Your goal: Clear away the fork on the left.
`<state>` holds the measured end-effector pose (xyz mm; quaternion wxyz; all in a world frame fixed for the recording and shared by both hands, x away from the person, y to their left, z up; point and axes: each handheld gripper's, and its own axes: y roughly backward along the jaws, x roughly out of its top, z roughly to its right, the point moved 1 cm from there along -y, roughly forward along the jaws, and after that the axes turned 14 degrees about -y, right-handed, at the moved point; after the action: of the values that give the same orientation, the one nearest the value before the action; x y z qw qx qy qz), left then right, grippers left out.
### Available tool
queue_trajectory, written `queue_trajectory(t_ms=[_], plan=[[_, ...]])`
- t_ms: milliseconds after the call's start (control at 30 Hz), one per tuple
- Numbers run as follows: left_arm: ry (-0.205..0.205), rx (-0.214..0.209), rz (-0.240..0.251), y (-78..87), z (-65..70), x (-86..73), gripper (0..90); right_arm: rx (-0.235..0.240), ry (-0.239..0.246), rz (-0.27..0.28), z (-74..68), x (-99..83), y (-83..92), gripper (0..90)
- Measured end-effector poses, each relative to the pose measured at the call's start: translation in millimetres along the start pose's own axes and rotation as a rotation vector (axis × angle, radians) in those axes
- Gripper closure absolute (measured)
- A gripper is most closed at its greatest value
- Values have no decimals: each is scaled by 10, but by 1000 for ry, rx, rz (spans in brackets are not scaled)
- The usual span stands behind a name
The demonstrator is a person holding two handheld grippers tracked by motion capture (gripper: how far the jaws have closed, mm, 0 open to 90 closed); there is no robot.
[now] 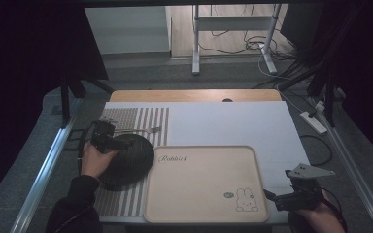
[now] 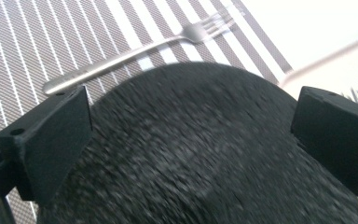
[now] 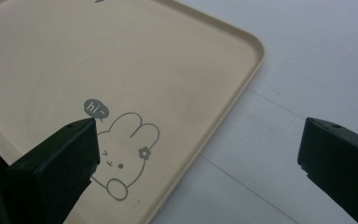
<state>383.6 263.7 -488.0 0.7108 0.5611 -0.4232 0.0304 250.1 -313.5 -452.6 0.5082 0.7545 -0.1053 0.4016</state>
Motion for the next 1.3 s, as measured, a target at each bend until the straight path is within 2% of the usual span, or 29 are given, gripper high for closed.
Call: queue_trajectory(t_ms=[167, 400, 533, 700, 767, 867, 933, 967, 1000, 1067, 1100, 1133, 1167, 1200, 1233, 1267, 1300], plan=[[23, 18, -5, -78, -122, 30, 0, 1, 1, -1, 1, 0, 0, 0], [15, 37, -7, -147, -219, 72, 0, 4, 1, -1, 0, 0, -1, 0], [19, 36, -38, -235, -298, 111, 3, 4, 2, -2, 0, 0, -1, 0], [20, 44, -51, -287, -365, 131, 55, 5, 4, -4, 0, 0, -2, 0], [27, 27, -31, -296, -430, 142, 111, 6, 4, -4, 0, 0, -2, 0], [37, 16, -18, -295, -478, 153, 246, 7, 4, -4, 0, 0, -2, 0], [36, 16, -20, -295, -547, 168, 407, 7, 5, -4, 0, 0, -2, 0], [41, 18, -25, -305, -571, 170, 443, 7, 5, -4, -1, 0, -3, 0], [50, 14, -33, -316, -597, 169, 515, 7, 5, -4, -1, 0, -3, 0], [59, 19, -39, -333, -621, 168, 634, 8, 6, -6, -2, 0, -3, 0], [57, 47, -76, -364, -668, 163, 733, 8, 6, -6, -3, 0, -4, 0], [57, 47, -76, -364, -668, 163, 789, 8, 6, -6, -4, 0, -4, 0], [51, 78, -106, -401, -720, 155, 835, 9, 6, -6, -4, 0, -4, 0], [51, 78, -106, -401, -720, 155, 886, 9, 6, -6, -4, 0, -4, 0], [58, 103, -121, -435, -777, 143, 891, 9, 5, -7, -4, 0, -4, 0], [58, 103, -121, -435, -777, 143, 891, 9, 4, -6, -4, 0, -5, 0], [75, 105, -128, -476, -838, 127, 891, 9, 5, -7, -2, 0, -6, 0]])
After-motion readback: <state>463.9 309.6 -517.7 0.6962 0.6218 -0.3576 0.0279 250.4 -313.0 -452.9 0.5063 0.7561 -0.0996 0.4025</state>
